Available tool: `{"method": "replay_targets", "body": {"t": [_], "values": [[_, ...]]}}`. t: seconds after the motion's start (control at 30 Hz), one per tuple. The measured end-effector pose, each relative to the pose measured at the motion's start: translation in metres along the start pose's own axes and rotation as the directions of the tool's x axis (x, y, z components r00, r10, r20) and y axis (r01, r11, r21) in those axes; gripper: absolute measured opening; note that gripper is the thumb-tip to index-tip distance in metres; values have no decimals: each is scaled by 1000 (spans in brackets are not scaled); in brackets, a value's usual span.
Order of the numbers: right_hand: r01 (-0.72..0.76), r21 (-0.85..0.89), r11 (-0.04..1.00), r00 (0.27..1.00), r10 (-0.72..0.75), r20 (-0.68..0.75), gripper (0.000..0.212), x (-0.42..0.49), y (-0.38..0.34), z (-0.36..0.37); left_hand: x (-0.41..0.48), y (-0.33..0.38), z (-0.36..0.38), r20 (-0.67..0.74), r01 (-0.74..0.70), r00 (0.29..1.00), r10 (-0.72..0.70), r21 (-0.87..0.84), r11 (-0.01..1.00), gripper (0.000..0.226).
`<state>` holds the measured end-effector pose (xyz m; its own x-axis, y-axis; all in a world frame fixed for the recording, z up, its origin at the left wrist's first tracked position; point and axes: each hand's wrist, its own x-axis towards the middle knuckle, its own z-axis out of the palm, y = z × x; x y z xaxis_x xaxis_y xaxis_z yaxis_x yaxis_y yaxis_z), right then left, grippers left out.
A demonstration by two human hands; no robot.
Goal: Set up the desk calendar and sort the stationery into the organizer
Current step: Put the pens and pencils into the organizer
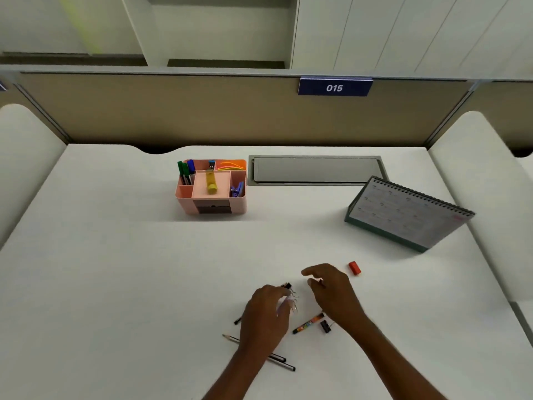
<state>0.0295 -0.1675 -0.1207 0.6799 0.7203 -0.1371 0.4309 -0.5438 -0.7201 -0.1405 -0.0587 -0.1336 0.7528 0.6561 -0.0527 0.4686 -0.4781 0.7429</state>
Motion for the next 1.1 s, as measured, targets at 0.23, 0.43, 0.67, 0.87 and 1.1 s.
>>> {"method": "replay_targets", "body": {"t": [0.23,0.43,0.67,0.87,1.1], "values": [[-75,53,996,994,78,-73,38,-60,42,-5,-24,15,19,117,-53,992,41,100,994,27],[-80,35,996,994,82,-74,35,-77,46,-8,-26,18,24,145,-43,989,21,145,988,30],[-190,-83,978,982,188,-35,28,-91,52,-13,-28,29,37,162,-64,986,44,120,991,30],[-263,-75,962,964,265,8,28,-101,51,-14,-27,33,59,208,-153,972,112,193,969,32],[-314,-26,949,948,315,40,28,-107,54,-16,-25,42,71,254,-87,967,19,263,961,24]]}}
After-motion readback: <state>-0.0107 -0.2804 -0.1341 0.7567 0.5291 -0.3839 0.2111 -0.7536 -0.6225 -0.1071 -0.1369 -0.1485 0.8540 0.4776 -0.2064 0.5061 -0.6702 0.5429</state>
